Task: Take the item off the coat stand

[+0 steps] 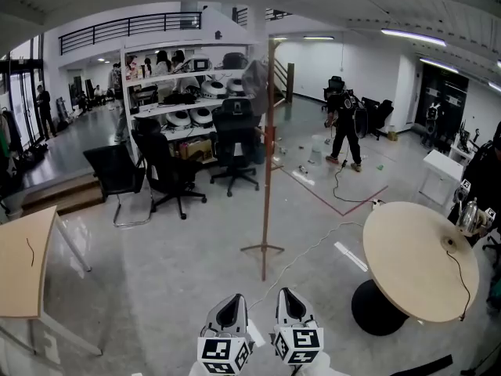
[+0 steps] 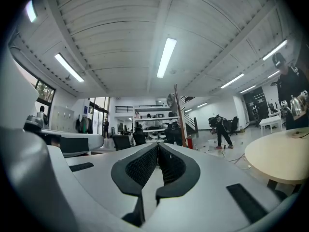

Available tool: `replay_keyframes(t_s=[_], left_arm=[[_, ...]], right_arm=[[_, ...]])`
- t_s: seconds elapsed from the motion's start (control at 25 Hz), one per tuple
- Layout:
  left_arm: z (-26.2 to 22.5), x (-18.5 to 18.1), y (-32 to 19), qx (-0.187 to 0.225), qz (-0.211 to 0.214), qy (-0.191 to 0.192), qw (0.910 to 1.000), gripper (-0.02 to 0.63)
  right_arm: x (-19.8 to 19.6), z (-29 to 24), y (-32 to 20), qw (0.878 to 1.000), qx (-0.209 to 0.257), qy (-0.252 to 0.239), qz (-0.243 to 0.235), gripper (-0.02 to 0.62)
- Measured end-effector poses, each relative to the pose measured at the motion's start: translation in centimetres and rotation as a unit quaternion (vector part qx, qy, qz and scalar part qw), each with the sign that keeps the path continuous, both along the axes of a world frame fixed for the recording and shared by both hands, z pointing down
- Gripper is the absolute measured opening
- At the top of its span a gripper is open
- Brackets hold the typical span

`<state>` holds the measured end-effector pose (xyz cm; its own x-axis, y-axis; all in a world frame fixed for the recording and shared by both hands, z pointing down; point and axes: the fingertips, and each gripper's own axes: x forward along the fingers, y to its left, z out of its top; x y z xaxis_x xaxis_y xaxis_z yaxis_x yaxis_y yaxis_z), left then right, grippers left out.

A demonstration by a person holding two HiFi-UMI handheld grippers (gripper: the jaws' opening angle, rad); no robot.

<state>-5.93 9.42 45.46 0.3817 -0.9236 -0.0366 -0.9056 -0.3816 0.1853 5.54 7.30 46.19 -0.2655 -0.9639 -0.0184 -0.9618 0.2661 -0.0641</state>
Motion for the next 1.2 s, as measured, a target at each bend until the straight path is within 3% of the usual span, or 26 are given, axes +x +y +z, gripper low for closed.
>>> replay_keyframes(t_s=[1.2], left_arm=[[0.6, 1.8, -12.3, -0.008, -0.017, -0.011, 0.9998, -0.012]], right_arm=[[1.5, 1.4, -12.3, 0.999, -0.019, 0.007, -0.03, 0.009]])
